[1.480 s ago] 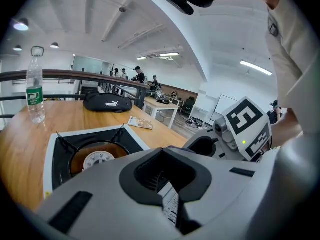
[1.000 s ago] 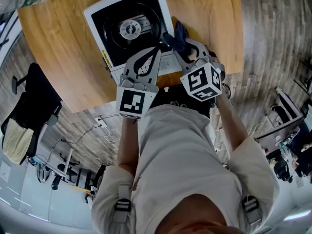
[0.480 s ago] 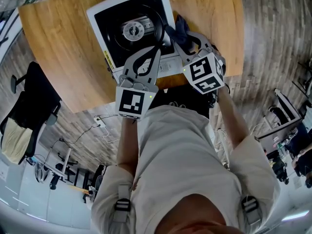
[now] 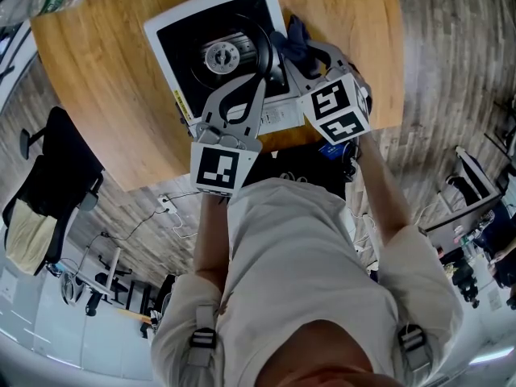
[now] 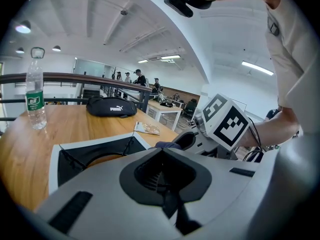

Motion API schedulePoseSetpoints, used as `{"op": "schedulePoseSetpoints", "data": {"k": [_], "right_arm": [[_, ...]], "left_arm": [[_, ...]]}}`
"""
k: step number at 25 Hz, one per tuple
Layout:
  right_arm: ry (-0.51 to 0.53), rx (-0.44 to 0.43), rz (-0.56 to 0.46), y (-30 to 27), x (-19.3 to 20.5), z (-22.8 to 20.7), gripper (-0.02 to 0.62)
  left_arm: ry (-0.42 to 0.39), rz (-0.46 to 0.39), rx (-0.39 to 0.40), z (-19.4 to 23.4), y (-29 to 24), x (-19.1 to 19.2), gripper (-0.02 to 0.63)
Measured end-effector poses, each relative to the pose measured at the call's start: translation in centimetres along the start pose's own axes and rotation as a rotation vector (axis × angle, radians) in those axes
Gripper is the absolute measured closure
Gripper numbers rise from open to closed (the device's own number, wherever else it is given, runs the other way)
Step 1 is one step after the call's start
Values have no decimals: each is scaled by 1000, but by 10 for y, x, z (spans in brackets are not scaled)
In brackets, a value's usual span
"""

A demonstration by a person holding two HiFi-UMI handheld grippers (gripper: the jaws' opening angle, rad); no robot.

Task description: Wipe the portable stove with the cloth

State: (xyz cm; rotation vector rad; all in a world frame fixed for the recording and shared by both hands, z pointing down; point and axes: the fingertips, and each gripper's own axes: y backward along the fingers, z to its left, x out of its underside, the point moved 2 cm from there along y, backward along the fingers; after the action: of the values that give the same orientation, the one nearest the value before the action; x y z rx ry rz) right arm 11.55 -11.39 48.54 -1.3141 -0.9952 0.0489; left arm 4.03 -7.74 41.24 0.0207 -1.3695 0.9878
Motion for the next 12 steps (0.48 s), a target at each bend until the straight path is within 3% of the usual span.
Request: {"op": "schedulePoseSetpoints", "data": {"k": [12], "right_arm": [[-28, 26, -18, -18, -29, -28, 465]], "left_arm": [[-28, -22, 19, 10, -16, -16, 586]]}}
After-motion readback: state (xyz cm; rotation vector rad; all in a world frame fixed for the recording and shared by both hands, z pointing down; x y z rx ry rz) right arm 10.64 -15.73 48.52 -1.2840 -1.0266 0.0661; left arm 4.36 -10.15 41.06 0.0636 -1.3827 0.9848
